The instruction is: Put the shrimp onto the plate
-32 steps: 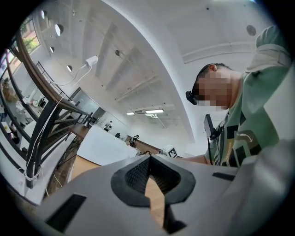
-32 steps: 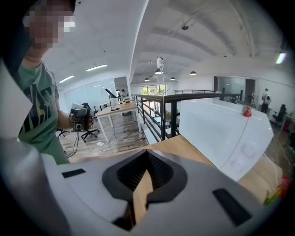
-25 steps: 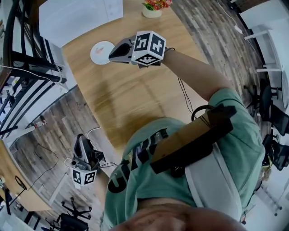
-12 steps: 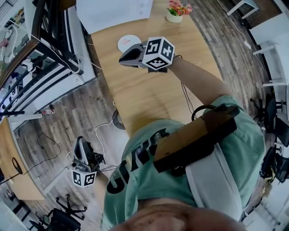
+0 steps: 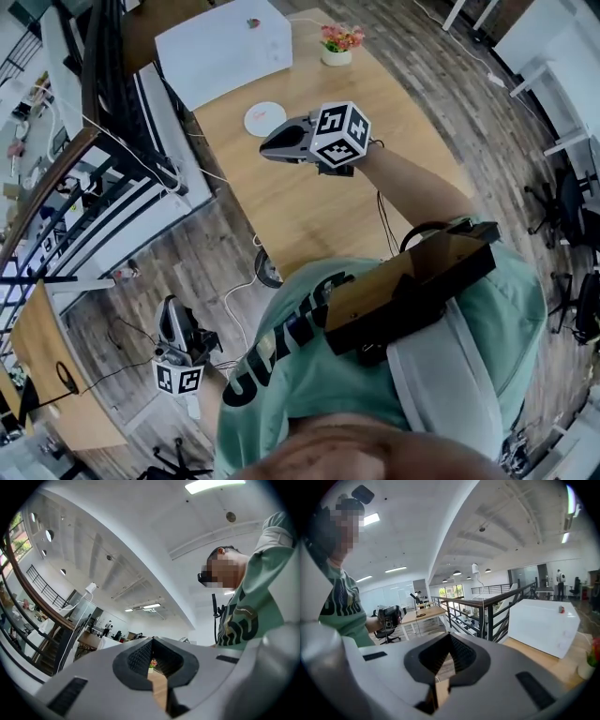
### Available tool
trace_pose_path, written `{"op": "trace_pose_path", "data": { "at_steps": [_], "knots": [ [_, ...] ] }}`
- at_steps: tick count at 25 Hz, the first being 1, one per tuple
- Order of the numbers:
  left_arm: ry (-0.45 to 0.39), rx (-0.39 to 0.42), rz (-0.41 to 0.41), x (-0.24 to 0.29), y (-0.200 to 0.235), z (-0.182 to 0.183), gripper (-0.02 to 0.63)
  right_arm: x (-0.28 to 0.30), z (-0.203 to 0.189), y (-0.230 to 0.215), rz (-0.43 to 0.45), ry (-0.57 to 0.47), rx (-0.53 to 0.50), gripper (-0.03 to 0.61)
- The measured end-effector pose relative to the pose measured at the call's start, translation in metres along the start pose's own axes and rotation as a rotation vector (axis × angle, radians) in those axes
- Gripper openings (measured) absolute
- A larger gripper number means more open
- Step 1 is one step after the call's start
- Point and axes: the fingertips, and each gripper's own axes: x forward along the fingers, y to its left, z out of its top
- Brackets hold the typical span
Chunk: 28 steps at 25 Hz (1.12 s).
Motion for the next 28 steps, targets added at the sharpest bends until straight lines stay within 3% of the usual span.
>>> {"op": "trace_pose_path", "data": {
  "at_steps": [4, 8, 13, 18, 21, 28],
  "knots": [
    [0.014, 0.036, -0.049, 0.032, -0.046, -0.002, 0.005, -0.066, 0.003, 0.003, -0.042, -0.077, -0.008, 0.009],
    [0.018, 0.085, -0.086, 0.076, -0.122, -0.007, 0.005, -0.155, -0.010, 0.001, -0.069, -0.169, 0.007, 0.008],
    [0.013, 0.008, -0.080, 0.120, -0.215, -0.041, 0.005, -0.249, -0.055, 0.002, -0.041, -0.223, 0.054, 0.008],
    [0.029, -0.038, -0.096, 0.163, -0.282, -0.073, 0.005, -0.304, -0.111, 0.003, -0.008, -0.229, 0.127, 0.008],
    [0.068, -0.013, -0.117, 0.172, -0.298, -0.078, 0.005, -0.312, -0.121, 0.011, 0.005, -0.259, 0.165, 0.008],
    [0.052, -0.032, -0.203, 0.159, -0.297, -0.070, 0.005, -0.312, -0.109, 0.052, -0.024, -0.273, 0.141, 0.008]
  ]
}}
